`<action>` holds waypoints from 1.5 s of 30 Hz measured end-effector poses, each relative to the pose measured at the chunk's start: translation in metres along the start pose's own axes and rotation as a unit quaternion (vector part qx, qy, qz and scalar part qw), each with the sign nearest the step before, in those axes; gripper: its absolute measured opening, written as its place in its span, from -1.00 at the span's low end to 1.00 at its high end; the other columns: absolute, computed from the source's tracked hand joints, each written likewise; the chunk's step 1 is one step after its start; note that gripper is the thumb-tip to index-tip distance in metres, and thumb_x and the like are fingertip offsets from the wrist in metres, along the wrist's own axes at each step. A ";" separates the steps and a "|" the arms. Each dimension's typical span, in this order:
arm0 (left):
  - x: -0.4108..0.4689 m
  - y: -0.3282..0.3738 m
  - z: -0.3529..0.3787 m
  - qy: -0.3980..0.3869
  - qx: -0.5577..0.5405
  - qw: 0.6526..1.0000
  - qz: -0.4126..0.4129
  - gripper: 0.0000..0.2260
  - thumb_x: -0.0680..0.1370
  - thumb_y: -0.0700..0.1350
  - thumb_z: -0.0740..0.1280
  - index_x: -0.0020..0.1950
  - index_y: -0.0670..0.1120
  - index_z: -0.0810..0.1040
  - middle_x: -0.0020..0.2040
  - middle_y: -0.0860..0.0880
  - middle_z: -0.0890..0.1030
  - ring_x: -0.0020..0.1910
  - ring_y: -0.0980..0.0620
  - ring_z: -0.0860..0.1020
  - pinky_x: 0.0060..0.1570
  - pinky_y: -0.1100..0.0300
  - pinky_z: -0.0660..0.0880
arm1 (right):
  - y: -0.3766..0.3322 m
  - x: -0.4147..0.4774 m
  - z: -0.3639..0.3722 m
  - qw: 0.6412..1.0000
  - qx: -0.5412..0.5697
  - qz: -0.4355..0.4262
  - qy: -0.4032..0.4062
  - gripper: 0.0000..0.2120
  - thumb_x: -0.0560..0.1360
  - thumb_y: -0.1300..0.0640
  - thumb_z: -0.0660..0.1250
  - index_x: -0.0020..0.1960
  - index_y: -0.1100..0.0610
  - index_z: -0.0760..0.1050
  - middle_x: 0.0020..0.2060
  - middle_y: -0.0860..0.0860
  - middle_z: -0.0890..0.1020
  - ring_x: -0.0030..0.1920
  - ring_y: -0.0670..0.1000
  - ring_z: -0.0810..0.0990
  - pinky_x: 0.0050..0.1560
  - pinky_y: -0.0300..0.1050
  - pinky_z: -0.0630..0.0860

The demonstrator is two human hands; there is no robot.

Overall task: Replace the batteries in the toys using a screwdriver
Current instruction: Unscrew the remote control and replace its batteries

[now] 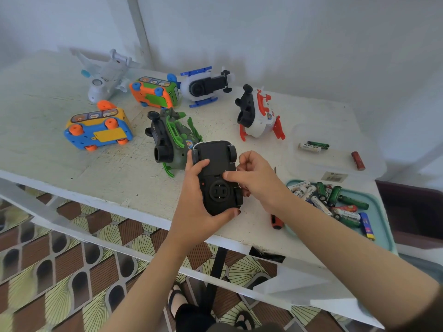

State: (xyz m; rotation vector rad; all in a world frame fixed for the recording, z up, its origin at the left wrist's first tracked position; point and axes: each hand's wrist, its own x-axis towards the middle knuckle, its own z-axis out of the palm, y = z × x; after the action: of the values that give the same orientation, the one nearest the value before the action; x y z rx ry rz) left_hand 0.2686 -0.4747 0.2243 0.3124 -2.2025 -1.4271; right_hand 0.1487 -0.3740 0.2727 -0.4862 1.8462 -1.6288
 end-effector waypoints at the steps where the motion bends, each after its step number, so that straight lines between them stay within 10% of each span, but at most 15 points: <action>1: 0.000 0.000 0.000 -0.002 -0.002 1.000 0.000 -0.14 0.26 0.04 0.56 0.45 0.12 0.19 0.54 -0.14 0.15 0.39 0.09 0.39 0.30 0.09 0.47 | 0.000 0.000 0.000 1.000 -0.018 -0.006 0.002 -0.70 0.44 0.33 0.39 -0.13 0.09 0.28 -0.38 -0.03 0.33 -0.40 -0.09 0.34 -0.53 -0.31 0.31; 24: -0.002 0.002 -0.001 -0.009 0.026 1.000 -0.003 -0.14 0.24 0.11 0.56 0.43 0.19 0.17 0.58 0.00 0.05 0.38 0.16 0.39 0.25 0.05 0.52 | -0.014 -0.020 -0.015 0.996 -0.052 0.039 0.067 -0.94 0.55 0.19 0.29 -0.09 0.16 0.44 -0.37 0.01 0.47 -0.50 -0.08 0.41 -0.48 -0.24 0.38; 29: -0.002 0.002 -0.001 -0.007 0.032 0.999 0.000 -0.14 0.25 0.11 0.55 0.43 0.20 0.16 0.58 -0.01 0.05 0.39 0.17 0.38 0.26 0.09 0.51 | -0.014 -0.044 -0.037 0.917 -0.378 -0.078 0.103 -0.87 0.57 0.12 0.25 -0.14 0.12 0.42 -0.39 -0.02 0.50 -0.42 -0.09 0.40 -0.39 -0.28 0.38; 36: -0.002 0.001 0.000 -0.003 0.040 0.999 0.007 -0.14 0.25 0.14 0.56 0.43 0.23 0.16 0.58 -0.03 0.05 0.43 0.12 0.33 0.29 0.20 0.46 | -0.012 -0.070 -0.032 0.761 -0.645 0.062 0.022 -0.57 0.50 -0.29 0.22 -0.19 0.09 0.38 -0.30 -0.04 0.44 -0.25 -0.03 0.46 -0.29 -0.16 0.37; 45: -0.002 -0.002 0.001 -0.009 0.057 0.998 0.014 -0.11 0.29 -0.08 0.62 0.40 0.24 0.13 0.59 0.03 -0.03 0.45 0.14 0.29 0.27 0.45 0.35 | -0.035 -0.079 -0.045 0.815 -0.562 -0.028 0.137 -0.73 0.55 0.00 0.21 -0.27 0.09 0.31 -0.39 -0.04 0.43 -0.43 -0.10 0.36 -0.47 -0.22 0.26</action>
State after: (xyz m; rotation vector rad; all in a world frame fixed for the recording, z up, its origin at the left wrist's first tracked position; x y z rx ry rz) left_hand 0.2697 -0.4741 0.2221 0.3073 -2.2991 -1.2963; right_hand 0.1734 -0.2957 0.3255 -0.7974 2.9301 -0.4399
